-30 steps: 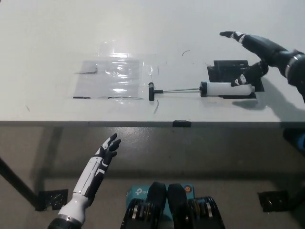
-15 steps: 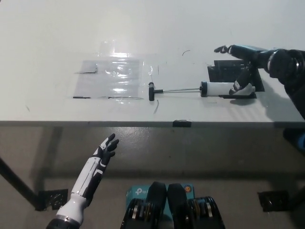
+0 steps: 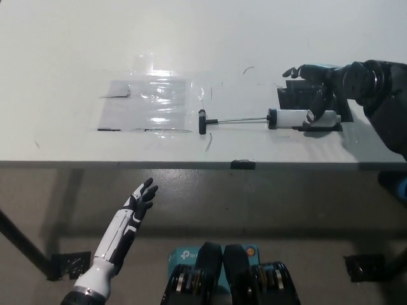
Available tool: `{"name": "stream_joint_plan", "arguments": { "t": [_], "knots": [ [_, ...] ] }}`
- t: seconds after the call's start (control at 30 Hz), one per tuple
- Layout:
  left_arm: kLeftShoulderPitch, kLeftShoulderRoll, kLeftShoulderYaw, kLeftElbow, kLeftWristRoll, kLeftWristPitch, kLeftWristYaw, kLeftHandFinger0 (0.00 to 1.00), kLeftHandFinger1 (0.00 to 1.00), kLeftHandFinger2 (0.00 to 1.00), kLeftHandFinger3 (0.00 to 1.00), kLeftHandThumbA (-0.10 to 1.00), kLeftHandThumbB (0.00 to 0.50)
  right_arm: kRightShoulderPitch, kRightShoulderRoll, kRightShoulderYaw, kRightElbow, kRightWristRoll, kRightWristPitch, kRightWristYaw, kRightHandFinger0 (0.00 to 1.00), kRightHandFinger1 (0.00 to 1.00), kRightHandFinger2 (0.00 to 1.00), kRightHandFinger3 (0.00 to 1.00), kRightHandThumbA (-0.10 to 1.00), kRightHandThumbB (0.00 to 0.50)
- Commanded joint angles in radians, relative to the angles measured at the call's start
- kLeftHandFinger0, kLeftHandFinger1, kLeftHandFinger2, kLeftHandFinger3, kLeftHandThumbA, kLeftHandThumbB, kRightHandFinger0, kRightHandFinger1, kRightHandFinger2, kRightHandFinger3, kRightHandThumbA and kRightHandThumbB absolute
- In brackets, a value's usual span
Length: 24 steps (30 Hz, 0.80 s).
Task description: The robot uses right hand to pick up a small white air pumper and uses its left hand to compress it, and then puts it on the desk
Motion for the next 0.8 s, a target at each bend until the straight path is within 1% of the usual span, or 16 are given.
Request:
{"name": "stream_joint_plan", "arguments": {
  "t": [0.0,0.07,0.17,0.23,0.3,0.43,0.53,0.63,0.7,0.77],
  "knots": [
    [-0.006,0.018,0.003,-0.036,0.003,-0.03,-0.019,1.0,1.0,1.0,1.0,1.0,0.179,-0.094,0.007,-0.003,0.035,-0.026,-0.042,-0.032,1.0,1.0,1.0,1.0,1.0,0.428],
    [-0.006,0.02,0.003,-0.038,0.002,-0.029,-0.021,1.0,1.0,1.0,1.0,1.0,0.179,-0.099,0.013,-0.003,0.062,-0.029,-0.058,-0.042,1.0,1.0,1.0,1.0,1.0,0.419],
    [-0.008,0.021,0.003,-0.037,0.002,-0.03,-0.021,1.0,1.0,1.0,1.0,1.0,0.179,-0.109,0.019,0.005,0.084,-0.041,-0.046,-0.036,1.0,1.0,1.0,1.0,1.0,0.434],
    [-0.01,0.022,0.003,-0.036,0.001,-0.029,-0.021,1.0,1.0,1.0,1.0,1.0,0.18,-0.112,0.022,0.0,0.104,-0.037,-0.055,-0.035,1.0,1.0,1.0,1.0,1.0,0.417],
    [-0.009,0.021,0.003,-0.037,-0.001,-0.026,-0.021,1.0,1.0,1.0,1.0,1.0,0.183,-0.115,0.025,0.001,0.109,-0.042,-0.037,-0.031,1.0,1.0,1.0,1.0,1.0,0.438],
    [-0.01,0.024,0.004,-0.043,0.002,-0.019,-0.021,1.0,1.0,1.0,1.0,1.0,0.185,-0.123,0.034,0.0,0.136,-0.043,-0.047,-0.028,1.0,1.0,1.0,1.0,1.0,0.441],
    [-0.009,0.023,0.004,-0.036,0.005,-0.028,-0.017,1.0,1.0,1.0,1.0,1.0,0.182,-0.127,0.04,0.005,0.155,-0.046,-0.079,-0.03,1.0,1.0,1.0,1.0,1.0,0.405],
    [-0.013,0.024,0.008,-0.034,0.0,-0.028,-0.018,1.0,1.0,1.0,1.0,1.0,0.182,-0.137,0.053,0.0,0.185,-0.04,-0.083,-0.033,1.0,1.0,1.0,1.0,1.0,0.397],
    [-0.012,0.024,0.008,-0.035,0.001,-0.027,-0.018,1.0,1.0,1.0,1.0,1.0,0.182,-0.138,0.055,-0.001,0.194,-0.037,-0.099,-0.031,1.0,1.0,1.0,1.0,1.0,0.373],
    [-0.006,0.024,0.007,-0.038,0.0,-0.026,-0.019,1.0,1.0,1.0,1.0,1.0,0.182,-0.135,0.058,-0.002,0.198,-0.036,-0.107,-0.029,1.0,1.0,1.0,1.0,1.0,0.386]
  ]
}}
